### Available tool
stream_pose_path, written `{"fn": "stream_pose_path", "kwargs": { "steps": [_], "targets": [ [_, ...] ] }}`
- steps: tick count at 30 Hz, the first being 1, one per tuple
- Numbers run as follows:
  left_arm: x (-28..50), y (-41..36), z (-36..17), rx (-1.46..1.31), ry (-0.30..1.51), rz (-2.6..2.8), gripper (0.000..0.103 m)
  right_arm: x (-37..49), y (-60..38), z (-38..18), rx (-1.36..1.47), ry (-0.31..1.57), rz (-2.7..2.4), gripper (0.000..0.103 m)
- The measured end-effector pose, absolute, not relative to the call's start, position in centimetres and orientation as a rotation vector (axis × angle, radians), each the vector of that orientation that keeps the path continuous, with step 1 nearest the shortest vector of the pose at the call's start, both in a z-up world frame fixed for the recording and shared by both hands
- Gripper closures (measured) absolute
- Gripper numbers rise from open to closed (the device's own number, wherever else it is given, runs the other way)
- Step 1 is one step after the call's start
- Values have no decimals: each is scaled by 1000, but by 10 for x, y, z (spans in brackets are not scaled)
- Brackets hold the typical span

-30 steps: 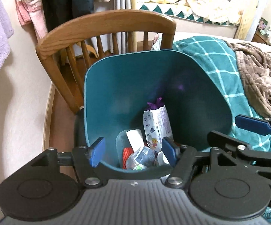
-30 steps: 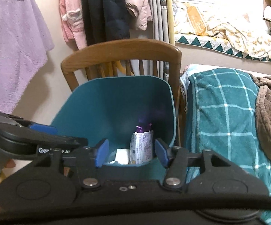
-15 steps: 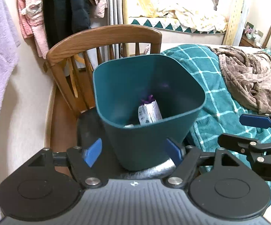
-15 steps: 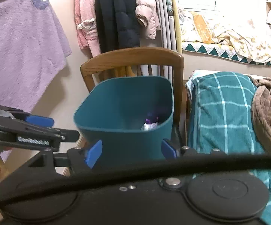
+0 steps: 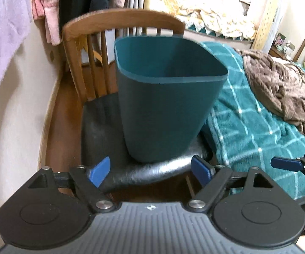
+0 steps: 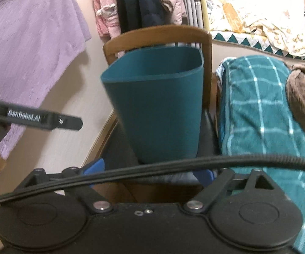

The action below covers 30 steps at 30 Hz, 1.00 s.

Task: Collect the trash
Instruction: 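Withdraw both tools and lower them back to the floor trash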

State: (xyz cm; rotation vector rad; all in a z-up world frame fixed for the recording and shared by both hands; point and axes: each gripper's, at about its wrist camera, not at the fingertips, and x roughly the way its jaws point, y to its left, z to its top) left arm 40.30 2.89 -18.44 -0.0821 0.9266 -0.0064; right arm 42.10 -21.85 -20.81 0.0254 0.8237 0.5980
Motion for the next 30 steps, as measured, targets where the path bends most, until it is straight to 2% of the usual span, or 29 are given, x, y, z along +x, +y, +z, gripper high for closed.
{"fn": "stream_pose_path", "kwargs": {
  "steps": [3,5,17,30],
  "targets": [
    [394,29,-215,-66,977,1,2,407,-216,-229,4,856,598,4],
    [389,32,-244,-70,1036,11,2,399,-215,-250,8,902,599,0],
    [344,43,-461,-156,1361,126,2,357,-201,-433,-93,1171,575,0],
    [289,42,-693,-196,1588,191,2,388,-218,-662,-222,1271,455,1]
  ]
}}
